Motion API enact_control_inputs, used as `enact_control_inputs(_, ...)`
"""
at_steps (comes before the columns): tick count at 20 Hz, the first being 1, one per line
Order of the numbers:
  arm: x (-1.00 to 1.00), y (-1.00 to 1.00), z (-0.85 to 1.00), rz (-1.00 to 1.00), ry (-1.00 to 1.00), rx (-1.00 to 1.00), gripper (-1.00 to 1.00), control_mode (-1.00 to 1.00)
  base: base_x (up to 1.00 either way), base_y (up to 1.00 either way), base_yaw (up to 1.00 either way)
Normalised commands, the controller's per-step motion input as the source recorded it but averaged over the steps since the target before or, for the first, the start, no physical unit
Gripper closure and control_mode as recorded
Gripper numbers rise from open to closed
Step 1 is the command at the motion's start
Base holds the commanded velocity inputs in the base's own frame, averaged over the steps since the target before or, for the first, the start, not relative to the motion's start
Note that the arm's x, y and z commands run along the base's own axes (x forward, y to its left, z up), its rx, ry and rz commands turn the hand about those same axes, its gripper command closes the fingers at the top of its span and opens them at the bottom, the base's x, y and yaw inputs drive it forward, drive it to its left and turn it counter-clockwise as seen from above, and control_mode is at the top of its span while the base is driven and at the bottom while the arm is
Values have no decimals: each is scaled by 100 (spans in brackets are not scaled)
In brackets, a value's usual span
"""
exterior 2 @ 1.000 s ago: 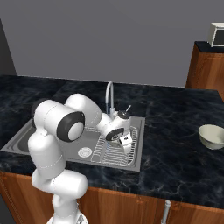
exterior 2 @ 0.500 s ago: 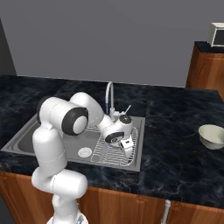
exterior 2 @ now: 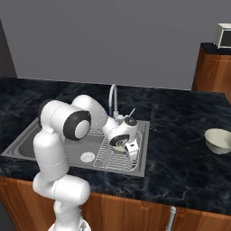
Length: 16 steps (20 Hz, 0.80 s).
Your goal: Rinse each bowl for a few seconds and place them down in the sink or on the counter.
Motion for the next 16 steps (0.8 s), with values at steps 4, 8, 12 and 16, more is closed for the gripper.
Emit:
enact_control_inputs(4,-15,-29,11,2,0,1,-100,-100,0,0,0)
enact_control_inputs(8,-30,-29,42,1,-2,3,-100,-100,0,0,0)
enact_control_inputs(12,-20,-27,74,1,0,0,-100,-100,0,0,0)
enact_control_inputs(16,-7,-18,85,0,0,-8,-100,-100,0,0,0)
